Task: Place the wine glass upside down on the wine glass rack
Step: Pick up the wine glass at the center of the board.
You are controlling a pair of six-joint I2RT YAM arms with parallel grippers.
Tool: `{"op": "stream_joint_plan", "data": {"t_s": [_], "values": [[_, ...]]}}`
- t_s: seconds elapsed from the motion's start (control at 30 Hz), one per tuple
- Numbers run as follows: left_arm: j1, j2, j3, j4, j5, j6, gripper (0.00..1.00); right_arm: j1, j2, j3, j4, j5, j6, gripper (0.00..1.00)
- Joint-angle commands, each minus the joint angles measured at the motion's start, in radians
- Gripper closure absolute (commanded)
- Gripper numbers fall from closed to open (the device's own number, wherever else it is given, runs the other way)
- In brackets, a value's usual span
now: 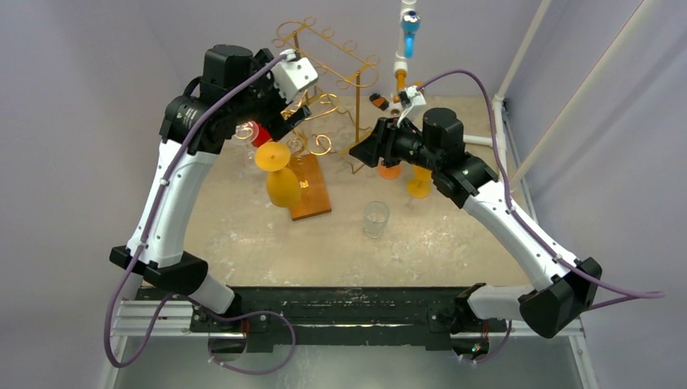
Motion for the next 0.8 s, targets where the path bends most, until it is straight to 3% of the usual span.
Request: {"op": "stream_joint_plan", "data": {"t_s": [0.0,0.37,0.77], "values": [[-0.004,-0.044,0.029,-0.172,-0.083,-0.125,0.03,-0.012,-0.068,-0.046,-0.115,0.150,-0.078,0.39],[-0.004,-0.109,-0.012,-0.137,-0.066,-0.173,0.00,0.002,-0.111,-0.346,-0.234,0.262,-0.127,0.35],[-0.004,-0.125,0.001,-0.152,-0.066,-0.174,0.00,0.009,0.019,-0.388,-0.189,0.300,-0.171,0.42]]}}
